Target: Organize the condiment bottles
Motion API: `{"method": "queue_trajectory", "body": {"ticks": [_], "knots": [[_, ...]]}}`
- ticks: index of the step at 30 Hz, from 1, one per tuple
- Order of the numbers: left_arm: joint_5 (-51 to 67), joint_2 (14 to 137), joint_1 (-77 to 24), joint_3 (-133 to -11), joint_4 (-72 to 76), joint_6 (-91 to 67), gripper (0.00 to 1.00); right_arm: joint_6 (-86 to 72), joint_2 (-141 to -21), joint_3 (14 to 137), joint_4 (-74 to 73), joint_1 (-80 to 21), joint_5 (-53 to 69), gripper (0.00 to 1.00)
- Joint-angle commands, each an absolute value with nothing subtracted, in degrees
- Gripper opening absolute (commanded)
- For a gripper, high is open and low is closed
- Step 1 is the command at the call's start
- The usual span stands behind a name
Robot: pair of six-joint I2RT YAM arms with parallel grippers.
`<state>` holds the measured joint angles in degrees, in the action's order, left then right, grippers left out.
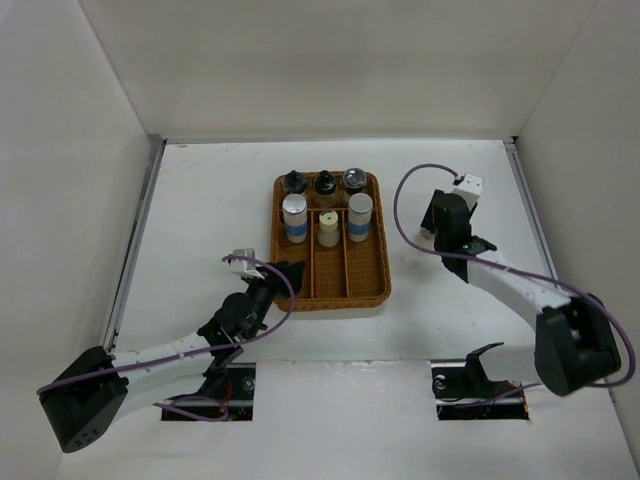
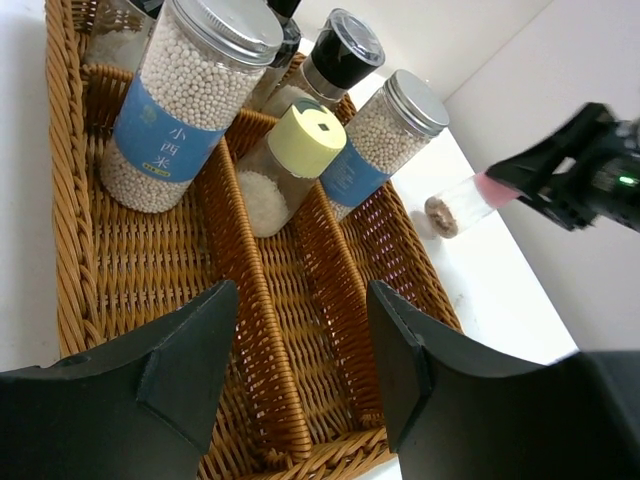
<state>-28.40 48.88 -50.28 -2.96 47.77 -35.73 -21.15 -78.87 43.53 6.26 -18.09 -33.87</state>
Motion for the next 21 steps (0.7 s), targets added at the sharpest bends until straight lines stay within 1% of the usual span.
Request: {"method": "queue_trajectory", "body": {"ticks": [1, 5, 9, 11, 14, 21], "knots": [[-28.12, 48.52, -49.88, -3.6, 50.89, -35.07, 0.52, -21.36, -67.53, 42.02, 4.33, -24.28, -35.24, 0.4], [-28.04, 48.96, -48.56, -3.6, 50.89, -35.07, 0.52, -24.34, -57.5, 41.92, -5.43, -34.12, -34.37, 0.4], [-28.48, 48.25, -48.38, -4.04, 50.62, -34.81, 0.52, -27.94, -53.0, 42.89, -8.7, -44.75, -33.66, 0.38], [-28.48, 48.08, -48.12, -4.39, 50.01, -34.19, 0.52, -28.65, -53.7, 44.03, -7.83, -48.8, -32.96, 0.38], [-28.83, 46.76, -48.12, -4.83, 48.43, -33.93, 0.52, -28.3, -57.73, 46.49, -4.06, -54.43, -31.65, 0.37], [-29.44, 46.76, -45.58, -5.89, 45.27, -35.5, 0.52, -27.77, -67.05, 49.39, 5.35, -58.93, -25.67, 0.37]]}}
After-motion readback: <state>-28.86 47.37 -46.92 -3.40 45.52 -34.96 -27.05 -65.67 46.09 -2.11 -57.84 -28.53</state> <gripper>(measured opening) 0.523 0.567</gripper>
